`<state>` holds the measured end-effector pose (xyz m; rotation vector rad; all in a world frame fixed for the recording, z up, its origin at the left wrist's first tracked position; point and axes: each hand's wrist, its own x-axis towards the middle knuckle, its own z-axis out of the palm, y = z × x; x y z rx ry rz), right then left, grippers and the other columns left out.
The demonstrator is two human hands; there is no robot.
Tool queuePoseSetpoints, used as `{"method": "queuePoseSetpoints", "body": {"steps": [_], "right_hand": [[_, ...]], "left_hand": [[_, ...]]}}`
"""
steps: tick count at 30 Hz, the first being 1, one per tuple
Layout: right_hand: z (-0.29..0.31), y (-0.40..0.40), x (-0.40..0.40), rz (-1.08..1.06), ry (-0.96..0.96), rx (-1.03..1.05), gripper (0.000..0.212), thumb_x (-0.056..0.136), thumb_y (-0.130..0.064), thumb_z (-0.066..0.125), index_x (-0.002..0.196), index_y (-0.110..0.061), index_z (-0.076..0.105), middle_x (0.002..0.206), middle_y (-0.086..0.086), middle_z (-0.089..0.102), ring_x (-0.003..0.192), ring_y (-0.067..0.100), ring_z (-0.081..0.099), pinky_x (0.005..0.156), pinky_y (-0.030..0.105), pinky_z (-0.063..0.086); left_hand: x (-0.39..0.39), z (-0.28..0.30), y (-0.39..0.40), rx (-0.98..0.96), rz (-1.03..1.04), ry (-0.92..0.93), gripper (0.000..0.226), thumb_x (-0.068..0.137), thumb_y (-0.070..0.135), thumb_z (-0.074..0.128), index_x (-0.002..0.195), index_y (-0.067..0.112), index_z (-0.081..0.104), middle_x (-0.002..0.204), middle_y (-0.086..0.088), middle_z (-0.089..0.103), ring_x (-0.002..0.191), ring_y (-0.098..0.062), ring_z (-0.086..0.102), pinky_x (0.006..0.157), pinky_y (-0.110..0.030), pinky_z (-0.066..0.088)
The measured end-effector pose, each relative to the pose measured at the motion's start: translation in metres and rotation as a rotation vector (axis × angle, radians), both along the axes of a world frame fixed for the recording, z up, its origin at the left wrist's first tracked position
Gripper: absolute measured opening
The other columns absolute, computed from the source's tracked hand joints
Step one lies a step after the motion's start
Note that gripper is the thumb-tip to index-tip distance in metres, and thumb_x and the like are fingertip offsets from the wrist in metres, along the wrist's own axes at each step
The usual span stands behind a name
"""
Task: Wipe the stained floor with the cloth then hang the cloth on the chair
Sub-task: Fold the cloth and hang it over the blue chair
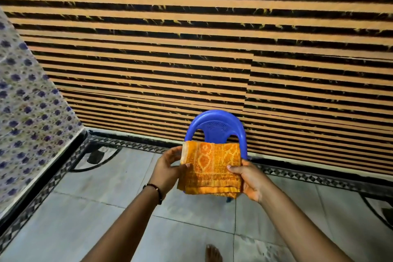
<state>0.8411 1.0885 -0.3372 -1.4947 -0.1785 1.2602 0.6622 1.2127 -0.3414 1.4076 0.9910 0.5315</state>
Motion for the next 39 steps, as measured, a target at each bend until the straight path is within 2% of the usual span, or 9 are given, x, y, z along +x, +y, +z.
{"method": "queuePoseSetpoints", "body": {"steps": [6,10,14,20,24,26,31,35,39], "right_hand": [[-0.027,0.064,0.069,-0.006,0.005,-0.154,0.022,0.092,-0.001,0.052,0.11,-0.01,0.06,0.099,0.016,0.068,0.088,0.031,0.065,0.07,0.043,0.054],[-0.055,0.102,0.102,-0.032,0.031,-0.243,0.024,0.091,0.0,0.052,0.112,-0.009,0.059,0.109,0.02,0.066,0.096,0.034,0.063,0.076,0.047,0.053],[-0.094,0.138,0.131,-0.073,0.045,-0.319,0.023,0.091,0.0,0.051,0.11,-0.012,0.058,0.109,0.019,0.066,0.098,0.035,0.064,0.075,0.045,0.054],[-0.186,0.188,0.179,-0.155,0.1,-0.447,0.02,0.091,0.005,0.044,0.1,-0.008,0.058,0.087,0.012,0.062,0.076,0.026,0.059,0.061,0.036,0.048],[-0.262,0.209,0.198,-0.17,0.074,-0.47,0.021,0.091,0.005,0.046,0.093,-0.009,0.061,0.081,0.01,0.062,0.069,0.023,0.059,0.056,0.031,0.045],[-0.304,0.217,0.205,-0.16,0.044,-0.479,0.021,0.091,0.003,0.049,0.103,-0.006,0.063,0.084,0.011,0.064,0.068,0.023,0.06,0.055,0.029,0.045],[-0.395,0.224,0.221,-0.124,0.056,-0.543,0.022,0.092,-0.004,0.052,0.112,-0.004,0.06,0.101,0.016,0.062,0.072,0.024,0.059,0.058,0.034,0.049],[-0.444,0.229,0.232,-0.117,0.09,-0.598,0.029,0.091,0.004,0.046,0.118,0.0,0.057,0.103,0.021,0.061,0.082,0.033,0.057,0.075,0.046,0.049],[-0.473,0.232,0.24,-0.126,0.112,-0.614,0.024,0.093,0.004,0.045,0.114,0.005,0.055,0.082,0.015,0.06,0.07,0.028,0.056,0.076,0.049,0.05]], "left_hand": [[0.067,-0.024,0.051,-0.019,-0.001,0.075,0.044,0.085,0.004,0.063,0.119,0.029,0.05,0.118,-0.004,0.06,0.108,-0.023,0.056,0.087,-0.044,0.052],[0.107,-0.049,0.087,-0.072,-0.018,0.117,0.042,0.087,0.002,0.06,0.12,0.027,0.049,0.113,-0.002,0.059,0.101,-0.02,0.057,0.079,-0.035,0.052],[0.141,-0.088,0.125,-0.154,-0.023,0.168,0.045,0.087,-0.002,0.058,0.127,0.015,0.05,0.119,-0.009,0.059,0.108,-0.025,0.057,0.091,-0.044,0.051],[0.197,-0.184,0.182,-0.276,-0.029,0.22,0.046,0.082,-0.011,0.058,0.125,0.005,0.051,0.113,-0.014,0.06,0.1,-0.022,0.057,0.078,-0.032,0.049],[0.225,-0.258,0.206,-0.341,-0.036,0.247,0.062,0.061,0.008,0.062,0.122,0.001,0.053,0.111,-0.016,0.063,0.099,-0.024,0.061,0.075,-0.029,0.052],[0.235,-0.302,0.213,-0.394,-0.015,0.26,0.068,0.055,0.011,0.061,0.122,0.002,0.051,0.113,-0.019,0.063,0.099,-0.028,0.06,0.076,-0.036,0.052],[0.254,-0.382,0.224,-0.524,0.001,0.302,0.071,0.052,0.004,0.057,0.123,0.001,0.049,0.109,-0.016,0.06,0.099,-0.029,0.059,0.063,-0.03,0.049],[0.265,-0.431,0.225,-0.626,0.052,0.301,0.051,0.075,-0.023,0.049,0.121,-0.001,0.048,0.109,-0.016,0.057,0.097,-0.03,0.056,0.087,-0.049,0.048],[0.273,-0.458,0.233,-0.632,0.025,0.337,0.055,0.068,-0.015,0.055,0.116,0.01,0.051,0.112,-0.015,0.06,0.102,-0.036,0.06,0.092,-0.056,0.048]]}}
